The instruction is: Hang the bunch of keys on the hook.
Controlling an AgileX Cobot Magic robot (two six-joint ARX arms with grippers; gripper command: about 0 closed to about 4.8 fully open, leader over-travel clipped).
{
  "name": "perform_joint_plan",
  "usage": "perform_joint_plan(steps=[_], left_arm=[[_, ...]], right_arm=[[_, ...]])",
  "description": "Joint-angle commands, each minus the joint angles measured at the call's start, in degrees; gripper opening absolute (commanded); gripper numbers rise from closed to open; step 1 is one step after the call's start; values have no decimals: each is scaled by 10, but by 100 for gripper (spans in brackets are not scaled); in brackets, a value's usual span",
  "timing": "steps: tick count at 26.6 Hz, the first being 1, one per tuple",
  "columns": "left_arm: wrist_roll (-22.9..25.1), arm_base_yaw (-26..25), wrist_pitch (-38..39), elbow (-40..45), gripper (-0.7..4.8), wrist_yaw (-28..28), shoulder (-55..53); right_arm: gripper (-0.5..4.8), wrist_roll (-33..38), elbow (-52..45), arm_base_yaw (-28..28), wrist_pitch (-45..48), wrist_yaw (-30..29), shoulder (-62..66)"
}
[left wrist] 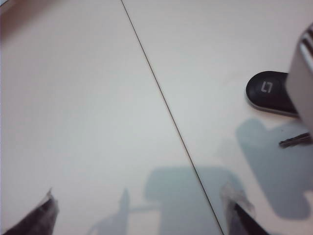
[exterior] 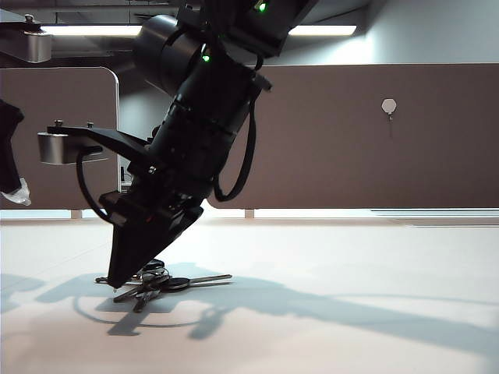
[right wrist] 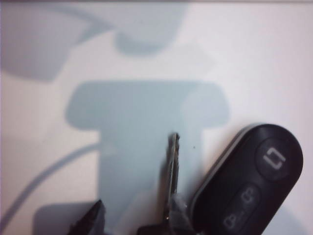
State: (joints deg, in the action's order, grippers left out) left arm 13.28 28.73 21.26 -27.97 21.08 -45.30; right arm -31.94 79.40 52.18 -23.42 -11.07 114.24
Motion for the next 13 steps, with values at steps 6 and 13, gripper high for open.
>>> perform_joint_plan(steps=[6, 13], left_arm=[[-2, 0, -1, -3, 467, 2, 1], [-2, 0, -1, -3, 467, 2, 1]], right_arm=[[171, 2, 2, -2, 9, 26, 13], [171, 2, 12, -6, 17, 61, 13]])
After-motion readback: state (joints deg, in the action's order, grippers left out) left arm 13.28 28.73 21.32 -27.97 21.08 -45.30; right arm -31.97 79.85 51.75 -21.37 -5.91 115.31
